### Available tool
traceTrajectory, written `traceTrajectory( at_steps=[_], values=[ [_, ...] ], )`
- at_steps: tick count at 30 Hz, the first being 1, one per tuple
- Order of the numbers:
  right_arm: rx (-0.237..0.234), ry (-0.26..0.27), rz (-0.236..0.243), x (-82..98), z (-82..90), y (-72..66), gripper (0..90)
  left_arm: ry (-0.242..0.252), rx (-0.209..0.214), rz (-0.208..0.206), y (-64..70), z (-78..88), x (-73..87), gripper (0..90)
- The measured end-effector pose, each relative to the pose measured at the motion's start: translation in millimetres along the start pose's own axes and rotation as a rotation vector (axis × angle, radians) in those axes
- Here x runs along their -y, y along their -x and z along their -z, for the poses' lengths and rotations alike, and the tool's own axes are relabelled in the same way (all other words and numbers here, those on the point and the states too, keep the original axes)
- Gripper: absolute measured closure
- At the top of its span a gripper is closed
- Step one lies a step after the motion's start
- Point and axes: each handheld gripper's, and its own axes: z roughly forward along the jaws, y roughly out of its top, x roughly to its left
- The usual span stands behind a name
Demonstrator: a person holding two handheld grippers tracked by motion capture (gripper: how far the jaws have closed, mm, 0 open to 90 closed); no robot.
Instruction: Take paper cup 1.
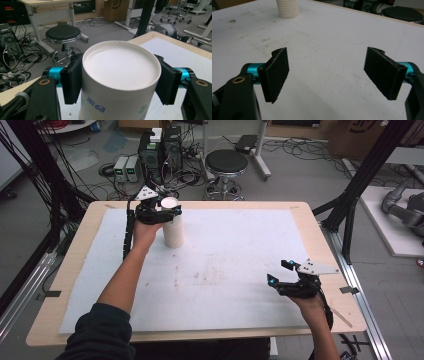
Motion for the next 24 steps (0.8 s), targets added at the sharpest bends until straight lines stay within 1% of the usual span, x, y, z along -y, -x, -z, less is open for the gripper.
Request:
traceTrajectory(
  at_steps=[4,6,8,9,11,12,16,17,18,20,21,24],
  values=[
    [-0.002,-0.001,-0.004,-0.1,-0.2,-0.4,20.8,0.007,0.002,-0.001,0.3,1.8,-3.6,32.7],
    [-0.001,0.000,-0.001,-0.3,0.0,-0.2,20.8,0.021,0.003,0.001,1.2,3.7,-7.8,32.8],
    [-0.001,0.001,-0.002,-0.5,0.1,-0.3,20.8,0.041,-0.008,-0.004,2.2,7.2,-12.3,33.0],
    [-0.001,0.001,-0.002,-0.6,0.1,-0.4,20.8,0.050,-0.011,0.001,2.3,9.0,-14.1,33.1],
    [-0.002,0.004,-0.001,-0.9,0.0,-0.7,20.8,0.042,-0.003,0.002,1.5,13.6,-20.7,33.7],
    [-0.002,0.003,-0.001,-0.9,0.0,-0.8,20.8,0.042,-0.003,0.002,1.5,13.6,-20.7,33.8],
    [-0.002,0.006,0.001,-1.5,0.2,-1.2,20.8,0.073,0.001,-0.021,5.3,22.3,-32.8,34.0],
    [-0.002,0.009,0.002,-1.8,-0.1,-1.3,20.8,0.087,0.001,-0.028,7.3,27.3,-39.8,34.1],
    [-0.002,0.009,0.003,-1.8,-0.2,-1.4,20.8,0.087,0.001,-0.028,7.3,27.3,-39.8,34.1],
    [-0.006,0.005,-0.002,-2.1,-0.2,-2.3,20.8,0.115,-0.003,-0.038,9.5,36.3,-48.5,34.1],
    [-0.006,0.005,-0.002,-2.1,-0.2,-2.3,20.8,0.115,-0.003,-0.038,9.5,36.3,-48.5,34.1],
    [-0.005,0.008,0.000,-2.5,-0.3,-2.7,20.8,0.139,-0.017,-0.053,11.0,47.4,-56.6,34.3]
  ],
)
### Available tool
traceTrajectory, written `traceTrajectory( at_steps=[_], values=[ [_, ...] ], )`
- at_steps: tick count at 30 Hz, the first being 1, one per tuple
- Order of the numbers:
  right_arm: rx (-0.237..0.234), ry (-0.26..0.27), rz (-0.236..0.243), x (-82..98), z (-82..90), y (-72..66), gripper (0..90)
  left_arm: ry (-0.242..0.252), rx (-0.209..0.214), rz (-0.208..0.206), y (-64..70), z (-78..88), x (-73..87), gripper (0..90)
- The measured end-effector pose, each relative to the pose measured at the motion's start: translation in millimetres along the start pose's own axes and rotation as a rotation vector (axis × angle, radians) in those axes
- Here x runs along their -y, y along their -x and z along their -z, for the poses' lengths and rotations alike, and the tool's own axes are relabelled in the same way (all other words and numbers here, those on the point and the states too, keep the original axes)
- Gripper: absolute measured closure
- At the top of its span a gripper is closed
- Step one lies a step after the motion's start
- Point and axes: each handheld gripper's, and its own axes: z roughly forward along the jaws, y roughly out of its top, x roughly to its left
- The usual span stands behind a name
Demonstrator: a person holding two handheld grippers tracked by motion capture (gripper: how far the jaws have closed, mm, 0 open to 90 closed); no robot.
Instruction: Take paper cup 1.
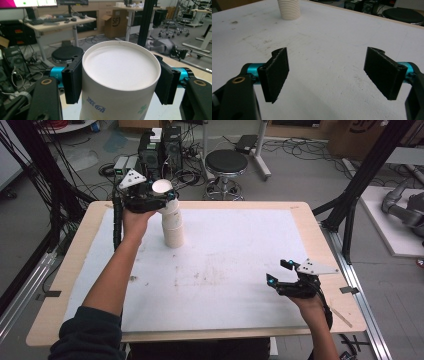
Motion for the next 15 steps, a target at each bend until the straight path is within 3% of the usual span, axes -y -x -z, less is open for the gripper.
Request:
traceTrajectory(
  at_steps=[8,15],
  values=[
    [-0.008,-0.002,-0.001,-1.6,-2.1,-3.3,20.8,0.036,0.008,-0.004,1.6,30.5,-11.9,34.7],
    [-0.025,-0.009,0.002,-2.4,-6.0,-5.0,20.9,0.025,0.062,0.001,9.4,59.3,8.0,34.9]
  ],
)
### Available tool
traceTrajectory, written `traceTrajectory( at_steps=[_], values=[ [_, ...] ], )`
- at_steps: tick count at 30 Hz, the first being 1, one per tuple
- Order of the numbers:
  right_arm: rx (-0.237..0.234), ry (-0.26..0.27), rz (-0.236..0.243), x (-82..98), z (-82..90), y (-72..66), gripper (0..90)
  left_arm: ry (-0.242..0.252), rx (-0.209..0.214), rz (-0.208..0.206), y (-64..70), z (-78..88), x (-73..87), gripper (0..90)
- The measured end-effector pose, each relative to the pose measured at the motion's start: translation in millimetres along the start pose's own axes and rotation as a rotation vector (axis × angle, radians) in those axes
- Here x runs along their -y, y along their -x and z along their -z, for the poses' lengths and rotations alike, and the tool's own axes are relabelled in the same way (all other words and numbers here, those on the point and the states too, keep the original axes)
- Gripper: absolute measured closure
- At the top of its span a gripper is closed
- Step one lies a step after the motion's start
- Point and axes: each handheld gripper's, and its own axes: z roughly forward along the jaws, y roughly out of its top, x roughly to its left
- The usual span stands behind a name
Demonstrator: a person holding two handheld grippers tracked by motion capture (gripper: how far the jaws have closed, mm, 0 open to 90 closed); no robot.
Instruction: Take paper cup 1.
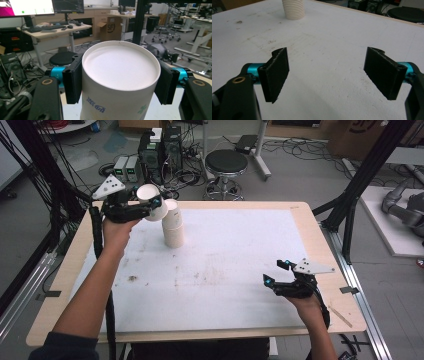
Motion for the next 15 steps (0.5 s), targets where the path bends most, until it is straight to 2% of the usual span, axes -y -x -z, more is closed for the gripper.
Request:
traceTrajectory(
  at_steps=[4,8,12,15],
  values=[
    [-0.018,-0.002,0.002,-1.2,-3.0,-0.7,20.9,-0.018,0.036,0.004,11.1,13.6,18.6,34.8],
    [-0.043,-0.012,0.009,-2.5,-8.3,-2.4,20.8,-0.029,0.057,-0.011,23.5,23.7,35.6,34.9],
    [-0.057,-0.020,0.006,-2.9,-10.4,-4.1,20.8,-0.035,0.098,0.000,32.3,29.3,53.1,34.8],
    [-0.059,-0.022,0.010,-4.2,-12.7,-4.3,20.8,-0.039,0.109,0.010,37.1,32.2,65.3,34.8]
  ],
)
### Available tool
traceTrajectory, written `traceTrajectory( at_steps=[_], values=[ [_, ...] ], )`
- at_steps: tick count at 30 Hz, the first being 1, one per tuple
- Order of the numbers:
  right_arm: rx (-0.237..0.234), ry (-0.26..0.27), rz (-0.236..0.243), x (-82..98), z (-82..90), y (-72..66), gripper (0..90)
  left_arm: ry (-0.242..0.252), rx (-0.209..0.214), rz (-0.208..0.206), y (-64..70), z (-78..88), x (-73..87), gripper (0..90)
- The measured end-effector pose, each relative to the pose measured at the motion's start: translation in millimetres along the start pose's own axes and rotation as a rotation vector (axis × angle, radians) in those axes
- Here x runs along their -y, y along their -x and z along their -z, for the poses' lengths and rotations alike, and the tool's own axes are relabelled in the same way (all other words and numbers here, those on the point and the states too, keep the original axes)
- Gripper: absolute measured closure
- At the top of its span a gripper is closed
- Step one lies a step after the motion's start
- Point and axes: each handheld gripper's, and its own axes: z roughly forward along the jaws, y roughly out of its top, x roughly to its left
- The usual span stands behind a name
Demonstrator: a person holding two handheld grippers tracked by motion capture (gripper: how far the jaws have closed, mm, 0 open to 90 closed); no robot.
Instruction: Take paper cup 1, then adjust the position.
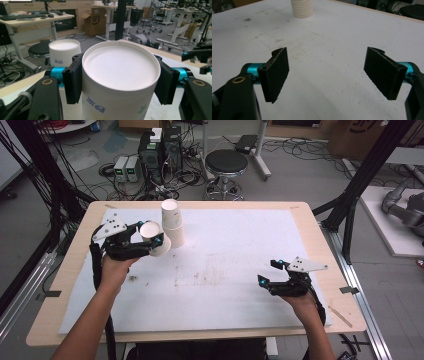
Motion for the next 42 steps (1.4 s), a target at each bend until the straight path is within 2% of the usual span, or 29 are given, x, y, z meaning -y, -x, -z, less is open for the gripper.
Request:
traceTrajectory(
  at_steps=[3,6,15,23,25,26,27,29,30,31,36,39,42],
  values=[
    [-0.009,-0.008,0.006,-0.2,-3.9,-0.7,20.8,-0.008,0.008,0.012,3.4,2.3,8.5,34.8],
    [-0.037,-0.015,0.013,-1.7,-7.9,-3.7,20.8,-0.002,0.025,0.022,7.6,4.1,13.1,34.7],
    [-0.083,-0.009,0.030,-8.1,-10.4,-12.0,20.3,-0.015,0.081,0.015,18.2,0.4,18.0,34.8],
    [-0.112,0.006,0.008,-10.0,-12.0,-12.4,20.3,-0.030,0.130,0.020,25.0,-6.8,22.8,34.8],
    [-0.131,0.010,0.008,-13.0,-14.6,-14.6,20.3,-0.030,0.141,0.018,28.4,-8.2,23.8,34.8],
    [-0.162,0.003,0.022,-16.4,-18.9,-19.2,20.3,-0.031,0.146,0.017,30.5,-8.9,24.4,34.8],
    [-0.162,0.003,0.022,-16.4,-18.9,-19.2,20.3,-0.032,0.149,0.017,32.5,-9.4,25.1,34.8],
    [-0.208,-0.017,0.047,-21.6,-28.8,-27.7,20.3,-0.039,0.158,0.015,36.6,-10.7,26.8,34.8],
    [-0.208,-0.017,0.047,-21.6,-28.8,-27.7,20.3,-0.040,0.158,0.018,38.1,-11.0,27.4,34.8],
    [-0.233,-0.019,0.060,-24.5,-34.5,-30.9,20.4,-0.043,0.163,0.016,39.3,-11.0,27.9,34.8],
    [-0.279,-0.020,0.095,-31.8,-45.4,-37.0,20.4,-0.035,0.193,0.027,44.9,-12.6,29.9,34.8],
    [-0.309,-0.007,0.113,-37.1,-51.3,-43.3,20.4,-0.047,0.216,0.018,47.4,-15.2,29.0,34.8],
    [-0.325,-0.010,0.110,-39.0,-54.7,-45.5,20.4,-0.054,0.250,0.023,50.3,-19.8,27.8,34.8]
  ],
)
